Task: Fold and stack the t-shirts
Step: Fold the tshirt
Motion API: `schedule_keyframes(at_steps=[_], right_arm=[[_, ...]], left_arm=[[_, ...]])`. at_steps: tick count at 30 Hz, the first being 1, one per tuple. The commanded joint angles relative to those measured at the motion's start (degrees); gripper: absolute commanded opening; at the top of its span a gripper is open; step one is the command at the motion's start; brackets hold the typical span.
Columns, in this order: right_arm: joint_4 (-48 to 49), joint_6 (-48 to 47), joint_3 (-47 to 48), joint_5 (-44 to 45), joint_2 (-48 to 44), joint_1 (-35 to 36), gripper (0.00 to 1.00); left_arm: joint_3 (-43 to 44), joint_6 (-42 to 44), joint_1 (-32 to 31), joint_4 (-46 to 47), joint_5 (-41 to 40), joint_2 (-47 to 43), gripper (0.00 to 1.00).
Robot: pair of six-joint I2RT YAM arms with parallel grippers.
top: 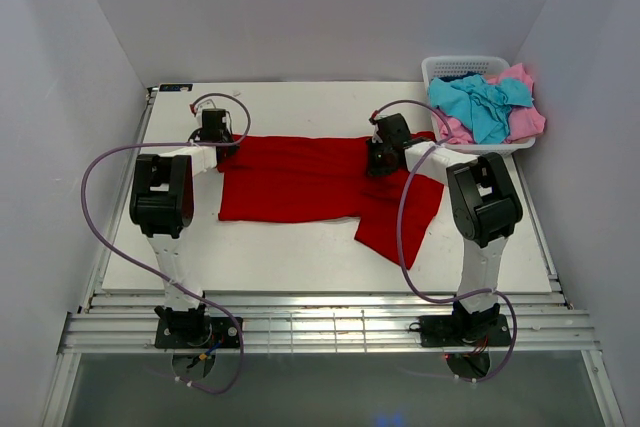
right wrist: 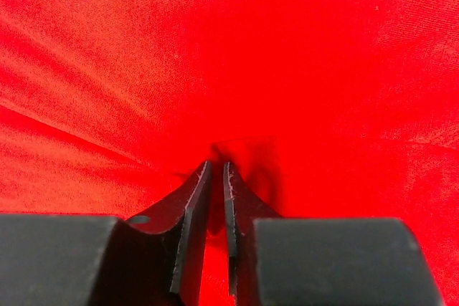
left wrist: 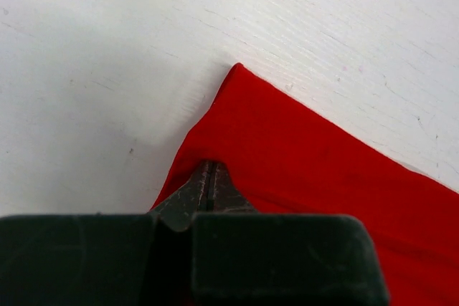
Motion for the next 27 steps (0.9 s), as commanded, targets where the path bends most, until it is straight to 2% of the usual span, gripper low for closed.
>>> schedule_keyframes(at_steps=[1,4,7,10,13,15,16,17,18,20,22,23,24,27], right_arm=[[-7.29,-1.58,0.24,0.77,1.66,-1.14,0.19],[-6.86,-2.73,3.23,-1.79,2.28,-1.14,0.2],[-5.1,-5.1,6.21,-3.91,1.76,-1.14,0.27],[-4.83,-7.65,9.11,-2.26,-1.4,-1.14,0.33],[-3.09,-9.23,7.21,0.47,-8.77,-1.05,0.42],[-2.37,-9.5,4.83,1.88,-15.45,-1.05,0.5],[-1.59,-9.5,3.34,2.15,-17.82,-1.05,0.52],[-1.67,-9.06,0.28,3.63,-21.85,-0.97,0.54],[-2.19,-8.36,-1.14,4.52,-23.54,-0.97,0.56],[-5.35,-6.6,-4.74,5.58,-27.85,-0.79,0.56],[-7.63,-5.02,-7.3,7.85,-30.23,-0.09,0.56],[-9.3,-3.54,-10.27,8.56,-32.68,0.26,0.55],[-9.92,-2.74,-11.78,9.0,-33.83,0.53,0.55],[-11.6,1.39,-17.84,10.24,-38.84,2.11,0.55]], left_arm=[[-0.21,-0.11,1.35,-1.38,2.47,0.77,0.0],[-0.39,-0.37,1.18,0.98,3.63,-1.34,0.0],[0.39,0.07,0.91,2.84,5.12,-4.32,0.0],[1.45,0.95,0.21,6.26,7.06,-7.66,0.0],[1.8,4.02,-1.98,9.43,5.93,-13.64,0.09],[0.49,5.86,-3.56,11.45,4.87,-18.73,0.23],[-0.73,6.13,-4.0,12.24,4.69,-20.66,0.33],[-2.14,6.22,-4.62,12.6,4.34,-24.68,0.59],[-5.02,6.31,-5.67,12.52,3.82,-26.73,0.69],[-8.72,4.83,-6.73,10.59,1.1,-30.77,0.77],[-13.39,1.84,-8.05,3.75,-0.31,-35.26,0.76],[-14.44,0.96,-8.66,0.85,-0.67,-35.97,0.74],[-16.28,0.17,-9.1,-5.79,-1.19,-36.58,0.69],[-19.45,-1.68,-11.3,-13.92,-3.91,-36.94,0.68]])
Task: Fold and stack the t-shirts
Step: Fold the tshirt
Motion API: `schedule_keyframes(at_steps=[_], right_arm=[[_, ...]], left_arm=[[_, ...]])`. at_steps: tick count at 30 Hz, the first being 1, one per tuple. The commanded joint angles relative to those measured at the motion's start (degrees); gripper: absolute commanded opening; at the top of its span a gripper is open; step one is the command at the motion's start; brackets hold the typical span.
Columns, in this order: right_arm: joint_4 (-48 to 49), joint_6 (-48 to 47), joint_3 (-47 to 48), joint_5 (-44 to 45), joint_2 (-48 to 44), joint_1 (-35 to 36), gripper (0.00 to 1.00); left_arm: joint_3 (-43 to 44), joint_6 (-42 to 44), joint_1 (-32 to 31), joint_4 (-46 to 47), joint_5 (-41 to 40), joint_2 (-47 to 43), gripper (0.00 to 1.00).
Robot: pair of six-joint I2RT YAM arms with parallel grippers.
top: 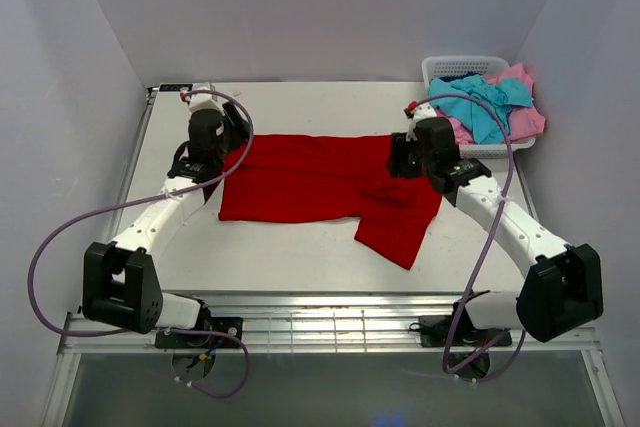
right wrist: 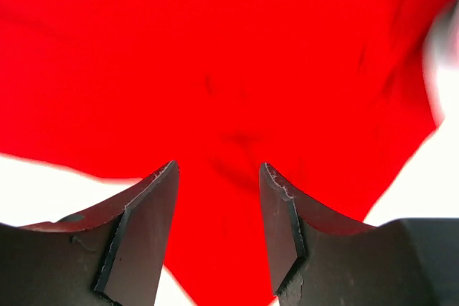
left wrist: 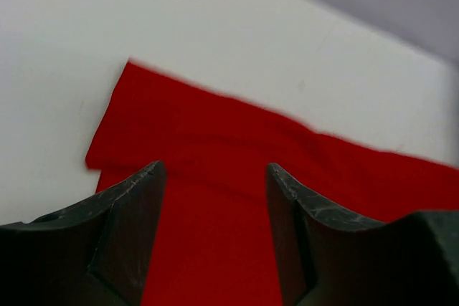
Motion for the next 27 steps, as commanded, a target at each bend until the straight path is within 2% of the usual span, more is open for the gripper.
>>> schedule_keyframes(at_steps=[1,6,9,13,18,27], right_arm=[[-6.14,5.9,-6.68,2.63,-4.11,2.56,0.55],[-7.71,12.48,-14.42,5.7,-9.75,9.07,0.55],[-9.3,16.0,-17.5,8.6,-11.34,13.46,0.55],[-9.65,19.0,-20.4,10.62,-12.92,19.17,0.55],[-10.0,20.5,-23.13,12.12,-12.22,21.21,0.55],[-11.49,23.13,-25.77,14.75,-15.2,21.82,0.56]], left_arm=[[-6.21,-4.09,-1.75,-17.54,-5.03,1.75,0.68],[-10.8,-7.87,-3.25,-24.04,-13.9,-0.63,0.66],[-10.71,-10.33,-3.77,-27.56,-12.78,0.94,0.66],[-12.03,-14.55,-4.83,-32.93,-16.55,4.29,0.65],[-16.59,-17.11,-5.01,-31.28,-16.47,5.34,0.64],[-16.95,-17.28,-5.01,-31.18,-15.67,4.64,0.63]])
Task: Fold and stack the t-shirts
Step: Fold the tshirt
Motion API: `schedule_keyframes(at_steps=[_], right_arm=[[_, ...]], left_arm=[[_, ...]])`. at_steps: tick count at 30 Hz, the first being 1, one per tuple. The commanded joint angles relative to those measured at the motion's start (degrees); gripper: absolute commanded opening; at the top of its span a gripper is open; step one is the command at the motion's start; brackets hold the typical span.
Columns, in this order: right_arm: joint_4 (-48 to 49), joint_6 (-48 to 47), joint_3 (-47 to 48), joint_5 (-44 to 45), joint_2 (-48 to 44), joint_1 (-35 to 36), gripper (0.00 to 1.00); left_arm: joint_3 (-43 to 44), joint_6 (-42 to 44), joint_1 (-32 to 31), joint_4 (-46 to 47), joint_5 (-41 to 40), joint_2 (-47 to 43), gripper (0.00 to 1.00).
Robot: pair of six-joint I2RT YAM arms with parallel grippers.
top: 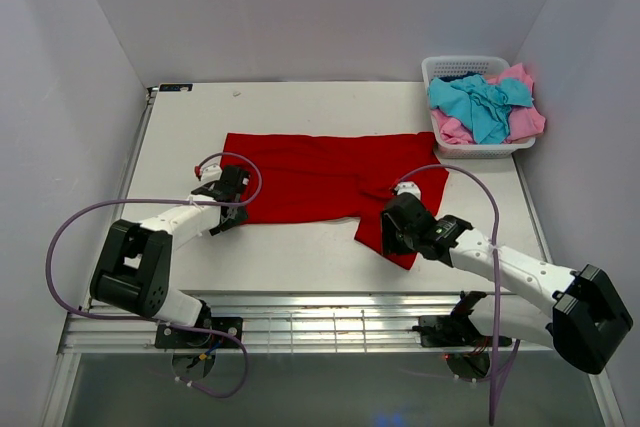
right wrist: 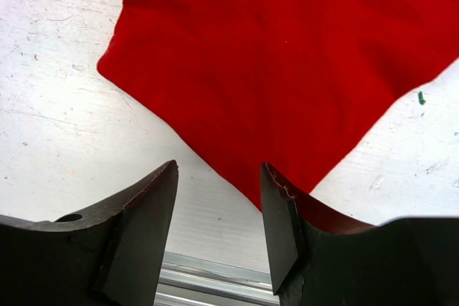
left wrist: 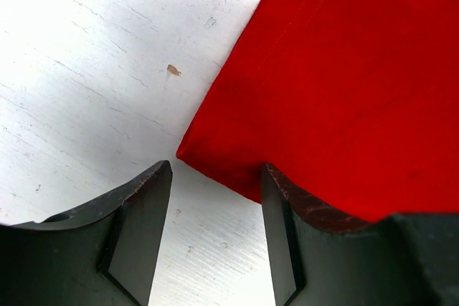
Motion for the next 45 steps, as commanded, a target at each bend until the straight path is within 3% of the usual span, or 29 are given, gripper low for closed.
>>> schedule_keyframes(at_steps=[1,10,18,29,35,42,45], right_arm=[[-1.07,2.09,-0.31,3.41,-2.88,0.34,0.56],[-7.4,4.99,0.75,10.53,-1.92,0.34,0.6],[-7.84,7.45,-0.74,7.55,2.39,0.34,0.63],[-7.14,9.21,-6.28,-0.01,1.34,0.6,0.61],[-4.94,9.73,-9.18,-0.81,0.81,0.69,0.43],[-5.73,9.3,-6.37,2.45,2.21,0.78,0.42],[-5.64,8.94,-5.93,2.8,2.74,0.78,0.3]], left_arm=[[-0.32,-0.65,-0.18,-0.82,-1.29,-0.58,0.63],[2.05,0.32,-0.18,-1.08,-2.44,3.72,0.57],[4.34,1.55,-0.09,-1.26,-2.44,6.45,0.54],[4.25,1.9,-0.09,-1.43,-3.06,4.69,0.54],[4.34,1.9,0.0,-1.43,-3.49,5.22,0.55],[4.61,2.25,0.18,-1.35,-3.41,5.22,0.54],[4.6,2.34,0.26,-1.17,-3.41,5.13,0.54]])
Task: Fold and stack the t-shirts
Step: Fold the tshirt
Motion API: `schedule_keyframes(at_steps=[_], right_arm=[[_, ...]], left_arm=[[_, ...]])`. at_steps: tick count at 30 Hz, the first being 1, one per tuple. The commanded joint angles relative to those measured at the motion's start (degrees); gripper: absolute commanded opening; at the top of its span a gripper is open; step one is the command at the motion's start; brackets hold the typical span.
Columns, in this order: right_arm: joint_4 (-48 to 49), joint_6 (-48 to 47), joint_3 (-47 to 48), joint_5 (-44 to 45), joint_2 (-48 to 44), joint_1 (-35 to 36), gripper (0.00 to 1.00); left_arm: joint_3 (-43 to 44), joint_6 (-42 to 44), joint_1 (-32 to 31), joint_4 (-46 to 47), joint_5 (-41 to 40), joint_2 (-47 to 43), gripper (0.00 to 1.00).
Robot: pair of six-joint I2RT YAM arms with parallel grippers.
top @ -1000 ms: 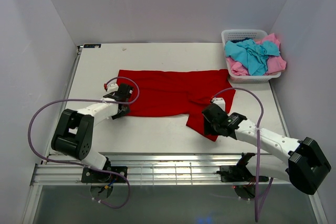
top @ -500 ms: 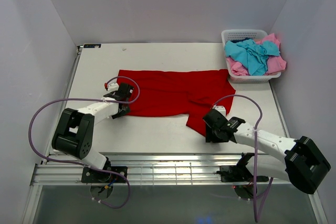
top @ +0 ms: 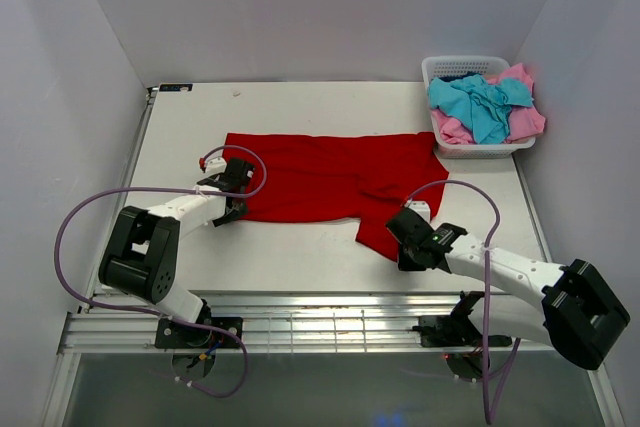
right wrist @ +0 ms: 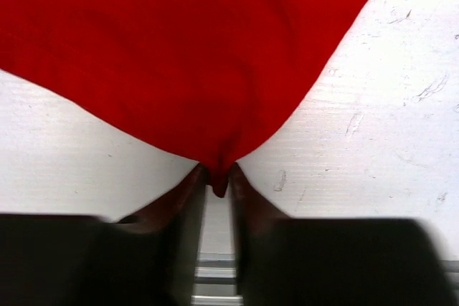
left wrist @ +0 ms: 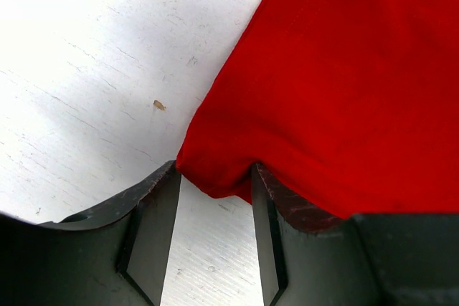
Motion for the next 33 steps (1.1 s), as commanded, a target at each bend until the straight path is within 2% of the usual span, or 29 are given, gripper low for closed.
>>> schedule_keyframes(at_steps=[1,3,5,6,7,9,10,14,19,27,33], right_arm=[[-0.53,1.12,-0.03,0.07,1.69,0.45,0.18],[-0.44,1.12,-0.47,0.33,1.61,0.45,0.09],[-0.44,1.03,-0.82,0.59,0.99,0.45,0.08],[-0.96,1.12,-1.0,0.86,0.56,0.45,0.08],[-1.06,1.21,-1.08,1.03,-0.06,0.36,0.08],[-1.58,1.21,-0.65,2.35,-2.25,0.45,0.08],[-2.54,1.12,0.75,3.05,-2.87,0.36,0.08],[-4.48,-1.07,7.69,8.15,-4.11,0.27,0.08],[-3.79,-5.38,17.36,12.28,1.68,-1.22,0.08],[2.97,-14.95,30.1,9.83,15.12,-7.54,0.08],[5.27,-20.67,37.93,7.02,23.74,-13.69,0.08]], left_arm=[[0.1,0.72,0.4,-1.3,-1.09,0.13,0.54],[0.01,0.63,0.48,-1.3,-1.35,0.3,0.54],[0.19,0.63,0.48,-1.21,-1.79,0.57,0.5],[0.19,0.63,0.48,-1.21,-1.97,0.74,0.43],[0.28,0.72,0.57,-1.21,-2.14,0.83,0.28],[0.37,0.63,0.75,-1.21,-2.58,0.83,0.14],[0.54,0.55,1.18,-1.13,-2.67,0.57,0.01],[1.68,0.9,1.98,-0.25,-3.11,0.13,0.0],[4.32,1.95,2.68,0.37,-3.29,0.39,0.0],[9.76,3.8,4.08,0.72,-2.67,2.67,0.0],[16.0,6.26,6.98,1.6,0.92,7.94,0.0]])
